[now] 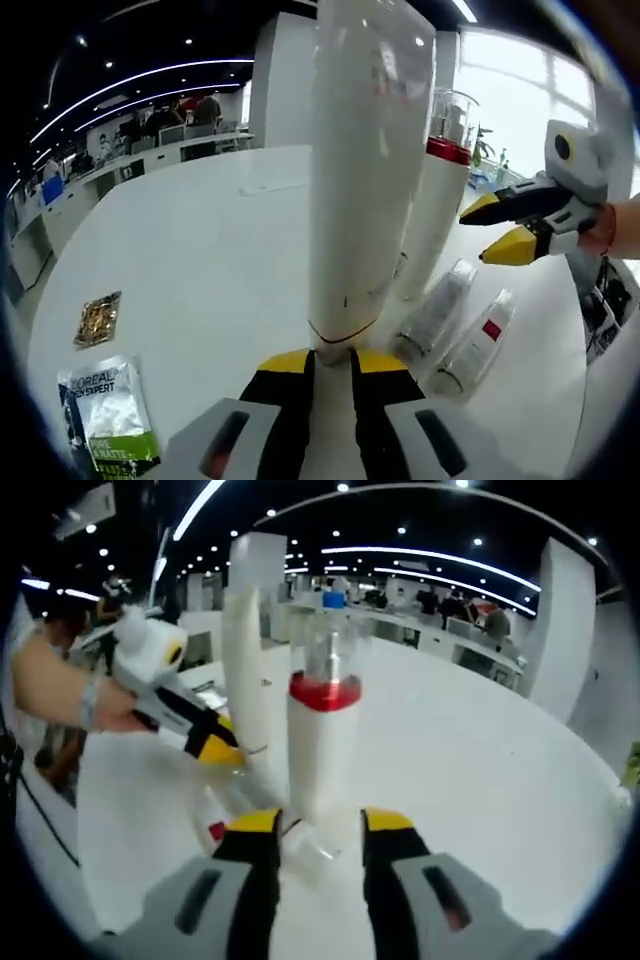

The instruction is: Arrange the skincare products in the storage area until every visible bottle or jar stands upright without overlapping.

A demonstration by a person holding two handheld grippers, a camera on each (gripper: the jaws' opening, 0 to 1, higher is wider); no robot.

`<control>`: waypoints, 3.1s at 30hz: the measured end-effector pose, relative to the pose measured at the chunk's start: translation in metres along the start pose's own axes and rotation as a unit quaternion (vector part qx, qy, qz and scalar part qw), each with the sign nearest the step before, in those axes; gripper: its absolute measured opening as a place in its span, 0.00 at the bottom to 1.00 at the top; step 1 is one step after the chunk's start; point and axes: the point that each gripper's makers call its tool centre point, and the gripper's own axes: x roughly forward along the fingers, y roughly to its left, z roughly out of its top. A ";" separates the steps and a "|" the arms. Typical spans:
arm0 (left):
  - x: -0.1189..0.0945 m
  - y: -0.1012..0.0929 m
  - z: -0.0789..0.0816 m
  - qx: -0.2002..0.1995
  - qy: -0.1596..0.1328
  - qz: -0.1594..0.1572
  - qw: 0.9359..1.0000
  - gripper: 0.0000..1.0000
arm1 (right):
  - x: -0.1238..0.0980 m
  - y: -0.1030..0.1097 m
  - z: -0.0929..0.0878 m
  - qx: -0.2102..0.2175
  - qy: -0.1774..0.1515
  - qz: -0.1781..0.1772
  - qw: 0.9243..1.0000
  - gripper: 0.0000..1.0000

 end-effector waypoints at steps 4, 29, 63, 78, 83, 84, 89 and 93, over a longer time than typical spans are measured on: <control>0.006 -0.002 0.004 0.003 0.000 -0.006 1.000 0.15 | 0.011 0.000 0.006 0.012 -0.009 0.038 0.999 0.34; 0.019 -0.017 0.013 -0.009 -0.006 -0.013 1.000 0.15 | 0.035 0.014 0.037 -0.040 -0.046 0.243 0.968 0.28; -0.037 -0.006 0.016 -0.043 -0.055 -0.004 0.998 0.16 | -0.022 0.000 -0.001 0.042 -0.035 0.162 0.985 0.32; -0.027 -0.052 0.015 -0.003 -0.040 -0.072 0.997 0.17 | 0.005 0.007 -0.044 0.013 0.036 0.204 0.978 0.29; -0.020 -0.056 0.015 0.069 -0.006 -0.089 0.994 0.17 | 0.005 0.012 -0.054 -0.031 0.065 0.220 0.973 0.28; -0.019 -0.056 0.014 0.078 0.005 -0.091 0.993 0.18 | 0.005 0.012 -0.056 -0.042 0.070 0.220 0.972 0.28; -0.011 -0.058 0.021 0.142 0.022 -0.097 0.985 0.21 | 0.009 0.014 -0.061 -0.081 0.088 0.224 0.967 0.25; -0.001 -0.061 0.023 0.153 0.038 -0.120 0.980 0.21 | 0.009 0.014 -0.062 -0.107 0.093 0.224 0.964 0.20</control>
